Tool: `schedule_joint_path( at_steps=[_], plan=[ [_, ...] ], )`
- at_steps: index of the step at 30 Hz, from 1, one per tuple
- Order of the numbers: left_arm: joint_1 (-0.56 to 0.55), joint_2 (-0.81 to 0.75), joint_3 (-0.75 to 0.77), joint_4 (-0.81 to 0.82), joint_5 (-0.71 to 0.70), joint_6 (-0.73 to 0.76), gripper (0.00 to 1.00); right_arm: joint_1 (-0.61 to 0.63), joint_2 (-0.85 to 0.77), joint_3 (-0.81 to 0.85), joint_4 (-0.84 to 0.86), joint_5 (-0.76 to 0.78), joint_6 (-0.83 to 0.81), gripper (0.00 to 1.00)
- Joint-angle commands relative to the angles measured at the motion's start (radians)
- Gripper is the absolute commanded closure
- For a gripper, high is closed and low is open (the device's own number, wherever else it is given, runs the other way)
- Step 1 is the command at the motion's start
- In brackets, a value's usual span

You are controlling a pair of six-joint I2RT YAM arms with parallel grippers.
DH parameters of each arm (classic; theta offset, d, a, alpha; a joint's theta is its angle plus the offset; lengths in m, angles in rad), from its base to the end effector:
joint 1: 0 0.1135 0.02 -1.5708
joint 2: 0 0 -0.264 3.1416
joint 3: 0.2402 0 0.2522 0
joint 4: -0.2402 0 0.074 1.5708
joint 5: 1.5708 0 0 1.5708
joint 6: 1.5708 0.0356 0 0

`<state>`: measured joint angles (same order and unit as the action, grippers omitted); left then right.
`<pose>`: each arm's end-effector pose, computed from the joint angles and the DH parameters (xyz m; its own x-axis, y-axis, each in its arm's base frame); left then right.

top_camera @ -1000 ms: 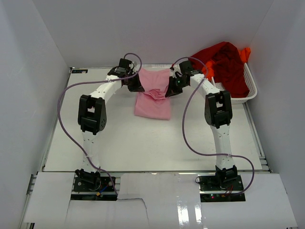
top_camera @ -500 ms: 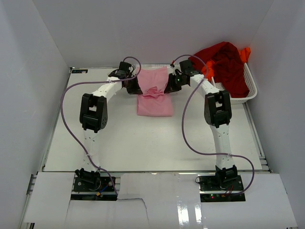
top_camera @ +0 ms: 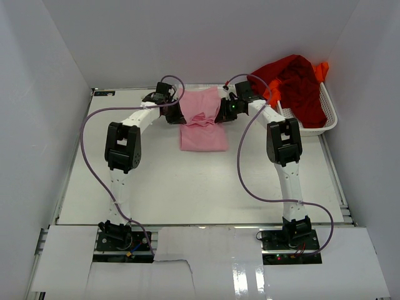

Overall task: Fold and stack the t-shirts
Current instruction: Fold the folded rectangular tshirt in 1/3 of the way

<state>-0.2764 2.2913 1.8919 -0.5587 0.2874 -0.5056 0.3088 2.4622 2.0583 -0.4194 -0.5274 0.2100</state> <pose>0.4834 -0.1476 0.1834 -0.8913 -0.2300 -0.3908 -0.0150 0.8764 -0.4814 0.5142 0.1828 0.1614 -0.8060 -0.0680 -0.5879 -0.4300 0.7499 0.5027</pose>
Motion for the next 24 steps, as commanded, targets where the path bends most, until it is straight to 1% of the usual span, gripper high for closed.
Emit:
schedule_joint_path(
  at_steps=[1, 2, 3, 5, 6, 8, 9, 12, 21, 24],
  plan=[
    [0.008, 0.01, -0.019, 0.026, -0.024, -0.005, 0.87, -0.004, 0.001, -0.032, 0.065, -0.014, 0.011, 0.91],
    [0.008, 0.011, -0.022, 0.028, -0.03, -0.008, 0.74, -0.004, -0.002, -0.041, 0.071, -0.014, 0.011, 0.89],
    [0.008, 0.013, -0.025, 0.029, -0.037, -0.014, 0.69, -0.004, -0.003, -0.058, 0.085, -0.017, 0.012, 0.77],
    [0.008, 0.01, -0.043, 0.043, -0.047, -0.017, 0.6, -0.004, -0.014, -0.075, 0.096, -0.011, 0.012, 0.63],
    [0.008, 0.008, -0.045, 0.046, -0.051, -0.024, 0.5, -0.004, -0.019, -0.088, 0.106, -0.005, 0.012, 0.58],
    [0.008, -0.003, -0.053, 0.059, -0.051, -0.025, 0.45, -0.004, -0.032, -0.102, 0.119, -0.003, 0.012, 0.56],
    [0.008, -0.007, -0.056, 0.062, -0.054, -0.027, 0.4, -0.004, -0.04, -0.115, 0.126, -0.002, 0.012, 0.54],
    [0.008, -0.038, -0.069, 0.091, -0.063, -0.027, 0.36, -0.004, -0.065, -0.13, 0.149, 0.006, 0.012, 0.52],
    [0.008, -0.154, -0.06, 0.158, -0.139, -0.01, 0.35, -0.004, -0.17, -0.214, 0.238, 0.006, 0.009, 0.49],
    [0.008, -0.202, -0.063, 0.18, -0.152, -0.004, 0.28, -0.004, -0.2, -0.242, 0.252, 0.006, 0.009, 0.49]
  ],
)
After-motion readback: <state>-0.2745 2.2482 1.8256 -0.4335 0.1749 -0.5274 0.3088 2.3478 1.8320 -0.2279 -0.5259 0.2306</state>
